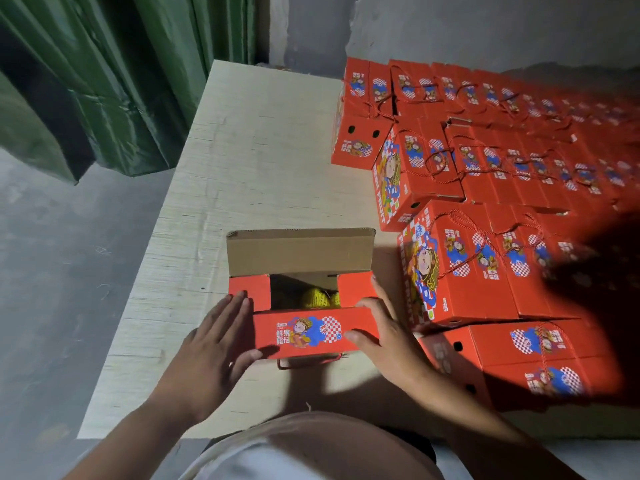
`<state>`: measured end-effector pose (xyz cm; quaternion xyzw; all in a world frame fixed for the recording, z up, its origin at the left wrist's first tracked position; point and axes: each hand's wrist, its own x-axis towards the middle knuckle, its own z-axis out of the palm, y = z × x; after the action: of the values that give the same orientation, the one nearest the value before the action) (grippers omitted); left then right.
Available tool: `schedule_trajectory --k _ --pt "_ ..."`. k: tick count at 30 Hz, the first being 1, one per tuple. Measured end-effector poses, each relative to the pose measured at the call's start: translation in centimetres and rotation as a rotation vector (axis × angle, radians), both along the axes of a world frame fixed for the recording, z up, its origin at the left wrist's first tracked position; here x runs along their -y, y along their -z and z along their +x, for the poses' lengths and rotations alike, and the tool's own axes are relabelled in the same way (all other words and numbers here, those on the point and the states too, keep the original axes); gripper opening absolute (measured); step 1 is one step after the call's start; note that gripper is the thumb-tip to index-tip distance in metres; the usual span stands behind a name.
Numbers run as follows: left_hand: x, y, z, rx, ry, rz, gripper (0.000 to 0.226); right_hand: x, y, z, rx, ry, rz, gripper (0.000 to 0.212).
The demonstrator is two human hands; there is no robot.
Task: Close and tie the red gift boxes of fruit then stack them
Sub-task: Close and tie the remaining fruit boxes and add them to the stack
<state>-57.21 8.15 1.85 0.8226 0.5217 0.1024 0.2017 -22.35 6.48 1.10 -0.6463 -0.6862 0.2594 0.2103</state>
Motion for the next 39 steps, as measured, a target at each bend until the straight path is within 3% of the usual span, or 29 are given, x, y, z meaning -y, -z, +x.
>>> schedule_trajectory --k 10,14,18,22,25,29,31,34,36,39 --pt "-1.5 -0.4 -0.4 -0.043 0.029 0.065 0.053 0.6 -1.1 -0.5 0.071 -0.004 -0.004 0.043" --pt "-1.0 0.2 -0.6 -0.025 0.025 0.052 0.062 1.0 -1.1 0.1 0.031 -0.043 -0.038 0.056" --pt "-1.4 0.5 -0.6 0.085 0.005 0.071 0.057 0.5 -1.6 0.7 -0.030 -0.031 -0.075 0.036" --pt "-3.3 0.4 0.3 0.333 -0.215 0.054 0.021 -1.0 -2.2 0.2 -0.094 0.103 0.003 0.018" --pt "-4.2 0.3 0.6 0.352 -0.260 0.023 0.022 -1.8 -2.7 -0.3 -0.106 0.169 -0.001 0.013" --pt "-4.5 -0.1 0.3 0.509 -0.366 -0.121 0.016 -3.2 -3.3 -0.3 -0.153 0.255 -0.057 0.007" --pt "-4.8 -0.1 0.5 0.520 -0.407 -0.158 0.016 -3.7 -3.4 -0.1 -0.217 0.314 -0.145 0.022" --pt "-5.4 0.1 0.8 0.517 -0.435 -0.172 0.020 -4.5 -3.4 0.2 -0.434 0.397 -0.338 0.064" --pt "-5.7 0.3 0.9 0.547 -0.453 -0.180 0.022 -5.2 -3.2 0.8 -0.453 0.387 -0.430 0.093" --pt "-6.0 0.6 1.0 0.614 -0.483 -0.233 0.026 -6.4 -3.1 1.4 -0.435 0.379 -0.571 0.107"
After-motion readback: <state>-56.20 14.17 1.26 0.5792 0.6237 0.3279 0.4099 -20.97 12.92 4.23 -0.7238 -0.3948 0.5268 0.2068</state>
